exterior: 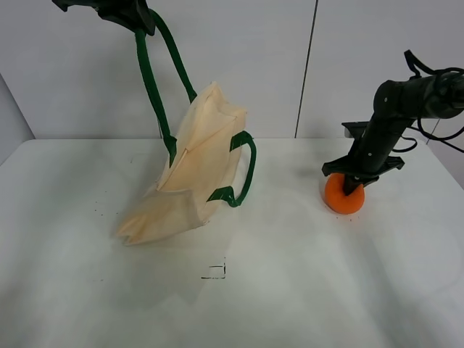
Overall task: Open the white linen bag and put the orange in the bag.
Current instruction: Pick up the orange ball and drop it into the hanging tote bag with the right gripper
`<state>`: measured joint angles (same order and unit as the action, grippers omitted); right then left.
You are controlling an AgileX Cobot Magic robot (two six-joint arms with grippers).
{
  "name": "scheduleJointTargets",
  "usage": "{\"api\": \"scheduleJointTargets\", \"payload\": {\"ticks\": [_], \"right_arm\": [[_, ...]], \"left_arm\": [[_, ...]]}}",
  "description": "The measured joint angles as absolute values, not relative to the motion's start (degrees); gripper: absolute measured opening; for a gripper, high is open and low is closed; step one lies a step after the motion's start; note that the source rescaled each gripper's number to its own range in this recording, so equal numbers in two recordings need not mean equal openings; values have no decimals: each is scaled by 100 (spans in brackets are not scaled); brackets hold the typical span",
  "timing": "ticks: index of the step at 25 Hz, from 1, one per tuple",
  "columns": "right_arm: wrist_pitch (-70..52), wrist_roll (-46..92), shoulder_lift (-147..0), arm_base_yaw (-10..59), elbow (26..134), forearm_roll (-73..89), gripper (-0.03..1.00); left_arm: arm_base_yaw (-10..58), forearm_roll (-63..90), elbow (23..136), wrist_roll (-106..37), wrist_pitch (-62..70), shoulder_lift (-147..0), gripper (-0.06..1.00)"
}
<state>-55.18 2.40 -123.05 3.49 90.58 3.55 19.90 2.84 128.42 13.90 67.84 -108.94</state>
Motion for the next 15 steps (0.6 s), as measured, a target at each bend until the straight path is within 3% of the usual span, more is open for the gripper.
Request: {"api": "scheduleJointTargets", "payload": {"ticks": [9,15], "right_arm": [[-6474,1147,-11630,421,10884,2609,2],[-6533,1496,-11673,1079,11130,3636,2]], "left_arm": [[1990,284,12842,1390,6784,-10894,0],[1990,284,12842,1390,6784,-10894,0]]}}
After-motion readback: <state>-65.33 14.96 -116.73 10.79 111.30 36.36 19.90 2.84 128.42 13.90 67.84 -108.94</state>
